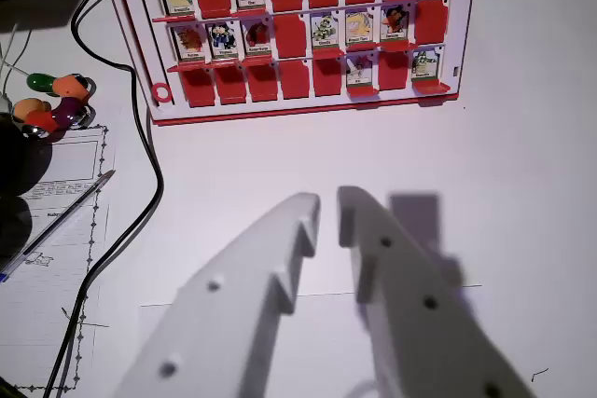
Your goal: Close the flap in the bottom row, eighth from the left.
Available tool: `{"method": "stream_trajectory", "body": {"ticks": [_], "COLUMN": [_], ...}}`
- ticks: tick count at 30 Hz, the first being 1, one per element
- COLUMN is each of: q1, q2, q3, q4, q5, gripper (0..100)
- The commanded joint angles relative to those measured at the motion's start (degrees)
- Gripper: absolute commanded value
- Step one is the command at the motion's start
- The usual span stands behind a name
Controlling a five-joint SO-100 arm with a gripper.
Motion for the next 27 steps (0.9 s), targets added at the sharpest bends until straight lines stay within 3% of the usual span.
{"method": "stream_trajectory", "body": {"ticks": [1,14,27], "q1": [1.14,1.14,4.31], "q2": [-7.82,-8.09,-18.72], "q3": [-11.87,-12.13,-22.68], "q4": [0.18,0.26,0.35], "q5": [1.23,1.05,1.23], "gripper": [2,2,2]}}
